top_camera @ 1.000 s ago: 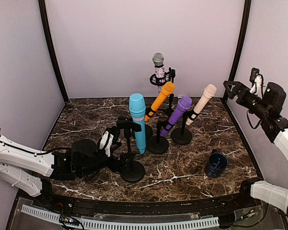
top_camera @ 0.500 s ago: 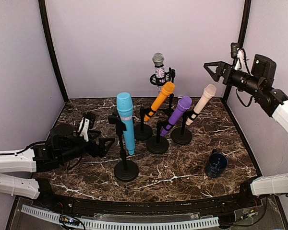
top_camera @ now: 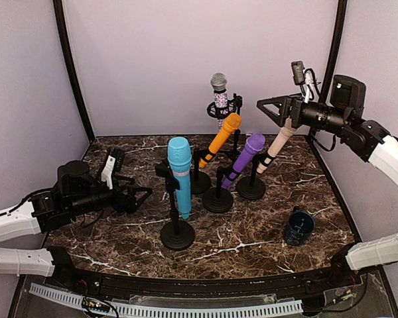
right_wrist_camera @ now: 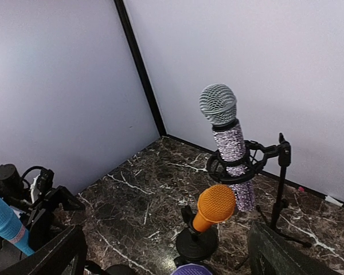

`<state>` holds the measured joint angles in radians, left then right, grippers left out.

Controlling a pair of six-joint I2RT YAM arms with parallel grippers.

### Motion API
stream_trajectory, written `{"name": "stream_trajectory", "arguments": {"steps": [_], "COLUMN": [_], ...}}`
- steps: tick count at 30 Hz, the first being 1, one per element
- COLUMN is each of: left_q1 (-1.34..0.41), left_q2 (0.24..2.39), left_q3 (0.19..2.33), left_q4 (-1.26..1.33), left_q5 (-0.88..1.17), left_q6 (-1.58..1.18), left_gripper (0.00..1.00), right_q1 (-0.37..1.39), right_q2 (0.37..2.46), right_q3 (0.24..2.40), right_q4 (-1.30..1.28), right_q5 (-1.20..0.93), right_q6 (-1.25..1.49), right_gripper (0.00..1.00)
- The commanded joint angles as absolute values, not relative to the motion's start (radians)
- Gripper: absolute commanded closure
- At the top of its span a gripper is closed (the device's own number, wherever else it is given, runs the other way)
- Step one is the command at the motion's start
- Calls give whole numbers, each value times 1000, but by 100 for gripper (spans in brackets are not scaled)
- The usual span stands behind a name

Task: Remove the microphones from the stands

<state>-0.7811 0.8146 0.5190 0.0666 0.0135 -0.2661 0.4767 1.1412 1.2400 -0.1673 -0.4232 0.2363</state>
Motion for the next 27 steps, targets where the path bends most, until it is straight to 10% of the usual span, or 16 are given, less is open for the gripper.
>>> {"name": "stream_trajectory", "arguments": {"steps": [1, 27], "left_q1": [-767, -752], "left_q2": [841, 1040], "left_q3": [716, 1130], "left_q4": [-121, -245], "left_q5": [-83, 144], "left_q6": [-309, -367], "left_gripper": [9, 15], "right_q1": [563, 1038], "right_q2": [1155, 1380], "right_q3": [1256, 1337], "right_q4": [-147, 110], "right_q5": [-500, -432], "right_q6": [187, 194], "right_gripper": [1, 1]}}
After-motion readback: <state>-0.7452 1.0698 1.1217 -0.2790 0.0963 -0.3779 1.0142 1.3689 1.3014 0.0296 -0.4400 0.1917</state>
